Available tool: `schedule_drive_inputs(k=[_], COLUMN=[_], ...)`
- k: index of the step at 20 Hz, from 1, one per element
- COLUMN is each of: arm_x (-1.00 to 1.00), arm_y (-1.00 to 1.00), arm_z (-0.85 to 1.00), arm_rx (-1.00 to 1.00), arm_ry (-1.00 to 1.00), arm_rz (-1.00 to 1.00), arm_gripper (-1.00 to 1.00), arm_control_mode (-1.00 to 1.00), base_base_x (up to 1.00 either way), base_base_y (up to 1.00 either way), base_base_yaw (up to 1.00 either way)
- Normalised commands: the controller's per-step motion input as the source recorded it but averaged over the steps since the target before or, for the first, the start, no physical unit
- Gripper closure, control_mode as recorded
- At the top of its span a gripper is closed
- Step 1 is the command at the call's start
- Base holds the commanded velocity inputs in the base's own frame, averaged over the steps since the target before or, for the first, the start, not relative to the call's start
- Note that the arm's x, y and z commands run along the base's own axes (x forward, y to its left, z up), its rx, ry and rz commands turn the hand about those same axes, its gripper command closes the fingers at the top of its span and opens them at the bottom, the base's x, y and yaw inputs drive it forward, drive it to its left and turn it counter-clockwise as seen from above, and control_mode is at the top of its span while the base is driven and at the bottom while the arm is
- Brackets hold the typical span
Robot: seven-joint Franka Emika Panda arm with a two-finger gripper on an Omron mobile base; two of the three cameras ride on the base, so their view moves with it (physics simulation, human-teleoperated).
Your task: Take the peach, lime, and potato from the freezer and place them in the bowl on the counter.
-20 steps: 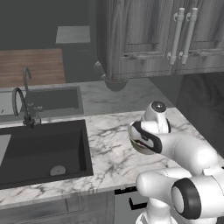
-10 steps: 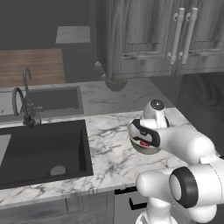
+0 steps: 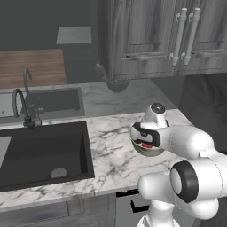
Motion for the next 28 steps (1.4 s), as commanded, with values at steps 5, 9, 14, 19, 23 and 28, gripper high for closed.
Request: schedule_drive_inputs(k=[5, 9, 14, 19, 23, 28], arm_x=[0.06, 0.09, 0.0, 0.0, 0.0, -0.03], arm_y=[0.0, 0.0, 0.0, 0.0, 0.0, 0.0], arm_z=[-0.14, -0.05, 0.0, 0.0, 0.0, 0.08], arm_rx=[0.0, 0.0, 0.0, 0.0, 0.0, 0.0], arm_ry=[0.0, 0.0, 0.0, 0.0, 0.0, 0.0], arm_rz=[0.0, 0.0, 0.0, 0.0, 0.0, 0.0], arm_gripper=[1.0, 1.0, -1.0, -1.0, -1.0, -1.0], arm_control_mode=[-1.0, -1.0, -1.0, -1.0, -1.0, -1.0], base_base_x=[0.0, 0.0, 0.0, 0.0, 0.0, 0.0], base_base_y=[0.0, 0.0, 0.0, 0.0, 0.0, 0.0], base_base_yaw=[0.0, 0.0, 0.0, 0.0, 0.0, 0.0])
